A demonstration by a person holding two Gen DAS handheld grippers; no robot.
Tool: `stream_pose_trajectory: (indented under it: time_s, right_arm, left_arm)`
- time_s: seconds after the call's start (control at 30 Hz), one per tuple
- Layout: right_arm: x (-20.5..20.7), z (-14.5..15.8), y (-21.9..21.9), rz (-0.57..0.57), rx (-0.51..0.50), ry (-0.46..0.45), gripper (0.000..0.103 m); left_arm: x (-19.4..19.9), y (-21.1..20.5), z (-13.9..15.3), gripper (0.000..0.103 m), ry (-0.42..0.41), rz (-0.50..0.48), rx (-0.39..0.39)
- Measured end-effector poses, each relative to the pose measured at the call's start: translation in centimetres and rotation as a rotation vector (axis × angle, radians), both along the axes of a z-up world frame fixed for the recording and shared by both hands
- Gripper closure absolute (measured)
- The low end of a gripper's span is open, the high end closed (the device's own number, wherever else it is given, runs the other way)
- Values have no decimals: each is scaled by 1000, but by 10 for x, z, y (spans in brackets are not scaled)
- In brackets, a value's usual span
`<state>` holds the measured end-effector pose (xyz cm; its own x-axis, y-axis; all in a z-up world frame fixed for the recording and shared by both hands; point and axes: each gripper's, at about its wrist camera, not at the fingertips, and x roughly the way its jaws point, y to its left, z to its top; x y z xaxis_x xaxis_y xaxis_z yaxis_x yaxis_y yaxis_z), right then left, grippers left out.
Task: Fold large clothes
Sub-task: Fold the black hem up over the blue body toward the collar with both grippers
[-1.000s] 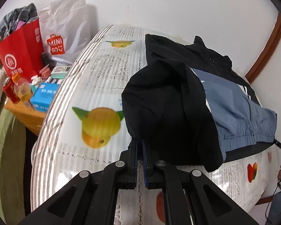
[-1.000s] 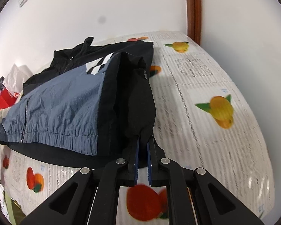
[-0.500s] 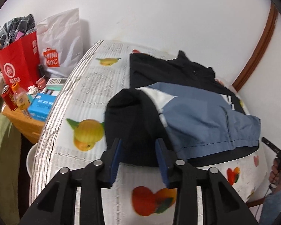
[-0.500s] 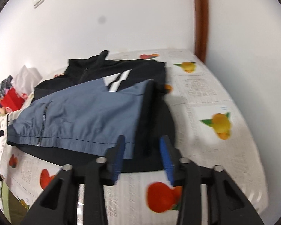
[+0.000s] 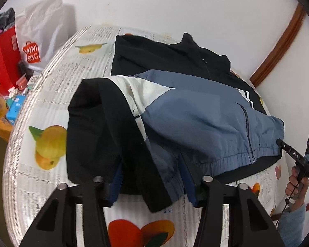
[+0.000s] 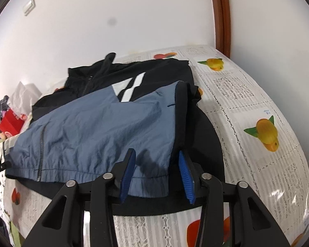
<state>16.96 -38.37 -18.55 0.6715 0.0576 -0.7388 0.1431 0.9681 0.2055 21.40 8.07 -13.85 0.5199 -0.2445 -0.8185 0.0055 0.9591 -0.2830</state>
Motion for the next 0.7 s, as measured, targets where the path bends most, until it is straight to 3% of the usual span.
stream_pose_trajectory:
  time_s: [0.03, 0.13, 0.47, 0.7]
  right_arm:
    - [2, 0, 1, -2, -4, 6, 83]
    - [0, 10, 3, 22, -14, -36, 93]
    - [17, 73, -6, 19, 33, -217, 96]
    - [55, 81, -12, -4, 37, -240, 96]
  left_arm:
    - [1, 0, 0, 78, -2, 2, -5]
    - [2, -1, 13, 89, -42, -10, -5]
    - [41, -2, 67, 91, -195, 5, 23]
    - [84, -3, 66, 91, -203, 15, 55]
